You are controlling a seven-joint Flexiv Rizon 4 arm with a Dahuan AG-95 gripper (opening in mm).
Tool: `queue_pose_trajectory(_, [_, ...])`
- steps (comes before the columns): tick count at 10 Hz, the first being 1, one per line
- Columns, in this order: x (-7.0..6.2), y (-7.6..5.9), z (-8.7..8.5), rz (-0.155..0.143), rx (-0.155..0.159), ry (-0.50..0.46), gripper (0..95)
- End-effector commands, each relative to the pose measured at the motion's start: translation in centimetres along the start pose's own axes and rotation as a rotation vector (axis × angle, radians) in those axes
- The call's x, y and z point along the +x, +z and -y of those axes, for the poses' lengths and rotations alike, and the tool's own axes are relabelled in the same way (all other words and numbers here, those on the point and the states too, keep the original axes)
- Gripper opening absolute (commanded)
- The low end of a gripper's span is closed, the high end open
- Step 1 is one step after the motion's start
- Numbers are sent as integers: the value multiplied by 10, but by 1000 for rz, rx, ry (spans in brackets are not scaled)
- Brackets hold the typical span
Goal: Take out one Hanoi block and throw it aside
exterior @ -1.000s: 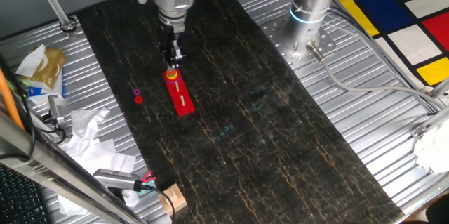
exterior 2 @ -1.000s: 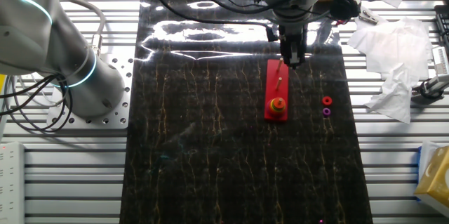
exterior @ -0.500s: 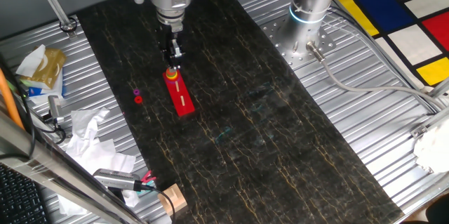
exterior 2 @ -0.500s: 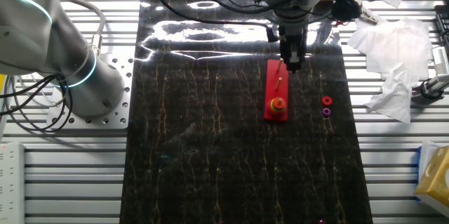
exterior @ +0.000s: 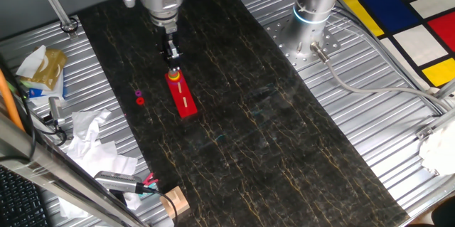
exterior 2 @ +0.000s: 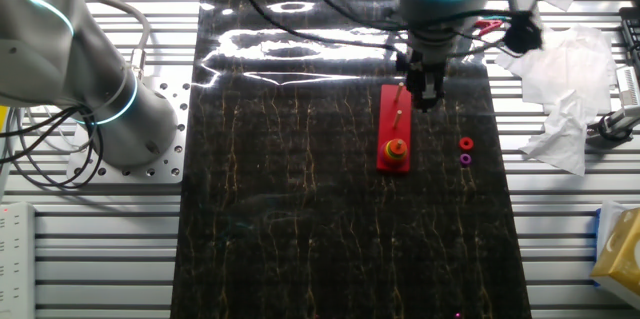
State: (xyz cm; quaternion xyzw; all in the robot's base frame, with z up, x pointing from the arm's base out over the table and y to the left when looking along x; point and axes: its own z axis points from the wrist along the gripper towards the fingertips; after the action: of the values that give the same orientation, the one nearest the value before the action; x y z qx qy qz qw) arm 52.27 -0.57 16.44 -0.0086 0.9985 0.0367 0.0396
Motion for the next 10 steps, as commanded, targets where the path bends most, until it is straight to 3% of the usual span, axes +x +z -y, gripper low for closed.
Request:
queue_pose_trajectory(1, [-1, 3, 1, -15, -7, 3, 570])
queue_pose_trajectory(10, [-15, 25, 16, -38, -19, -48, 570])
